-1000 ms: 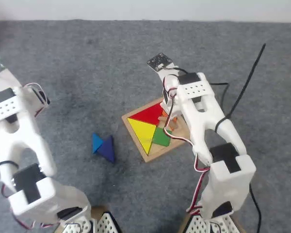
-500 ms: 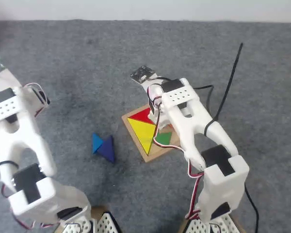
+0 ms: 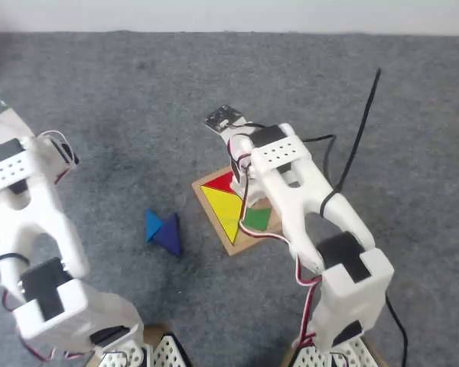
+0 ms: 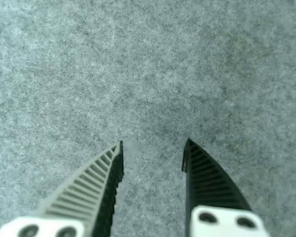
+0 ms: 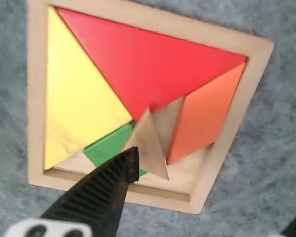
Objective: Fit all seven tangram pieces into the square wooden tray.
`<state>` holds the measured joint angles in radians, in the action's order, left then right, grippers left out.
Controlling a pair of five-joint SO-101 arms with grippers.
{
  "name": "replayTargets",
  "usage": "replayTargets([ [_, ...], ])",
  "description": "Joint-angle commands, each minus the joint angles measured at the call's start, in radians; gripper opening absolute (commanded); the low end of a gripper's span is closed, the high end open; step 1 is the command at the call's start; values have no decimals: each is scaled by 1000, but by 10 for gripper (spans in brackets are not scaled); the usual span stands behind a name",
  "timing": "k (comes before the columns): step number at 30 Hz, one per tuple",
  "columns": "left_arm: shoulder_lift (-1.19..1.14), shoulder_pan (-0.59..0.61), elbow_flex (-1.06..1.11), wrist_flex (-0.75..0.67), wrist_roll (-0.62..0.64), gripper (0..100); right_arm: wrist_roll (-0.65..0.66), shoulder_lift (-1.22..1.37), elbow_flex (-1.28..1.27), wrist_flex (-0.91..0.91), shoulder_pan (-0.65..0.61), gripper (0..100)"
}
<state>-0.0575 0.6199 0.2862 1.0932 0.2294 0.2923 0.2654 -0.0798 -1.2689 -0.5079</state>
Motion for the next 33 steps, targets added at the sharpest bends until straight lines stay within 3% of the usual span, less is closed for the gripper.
replayTargets([
  [1, 18, -6, -7, 0, -5, 195, -12, -71, -2, -12, -24, 505],
  [10, 20, -6, -5, 0, -5, 195, -5, 10, -78, 87, -38, 505],
  [24, 20, -6, -5, 0, -5, 195, -9, 130, 91, 81, 5, 505],
  [33, 20, -6, -5, 0, -5, 195, -80, 12, 91, 87, 13, 505],
])
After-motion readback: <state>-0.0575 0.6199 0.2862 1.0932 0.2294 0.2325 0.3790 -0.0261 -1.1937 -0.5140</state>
